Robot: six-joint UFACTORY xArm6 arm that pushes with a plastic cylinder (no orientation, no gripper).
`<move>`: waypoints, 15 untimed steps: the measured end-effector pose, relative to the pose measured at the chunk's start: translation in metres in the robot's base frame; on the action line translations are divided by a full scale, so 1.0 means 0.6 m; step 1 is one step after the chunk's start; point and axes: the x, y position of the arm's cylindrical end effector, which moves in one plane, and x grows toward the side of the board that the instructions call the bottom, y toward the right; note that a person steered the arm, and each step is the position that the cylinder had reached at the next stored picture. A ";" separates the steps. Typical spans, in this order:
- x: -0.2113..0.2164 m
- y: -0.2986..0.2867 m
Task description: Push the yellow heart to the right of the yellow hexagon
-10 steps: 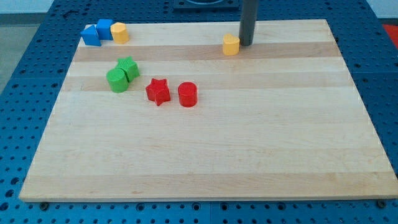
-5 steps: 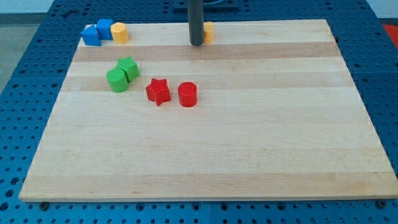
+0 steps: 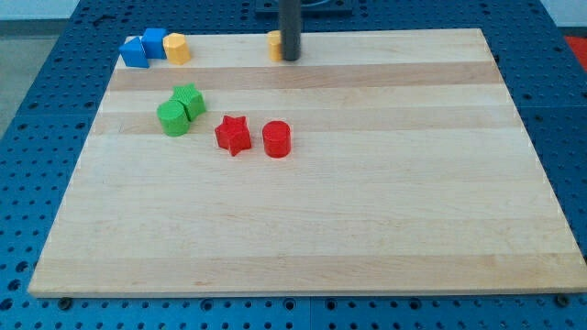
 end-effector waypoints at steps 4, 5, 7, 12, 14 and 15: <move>-0.024 0.121; -0.035 0.116; -0.036 0.041; -0.056 -0.076; -0.051 -0.058; -0.051 -0.102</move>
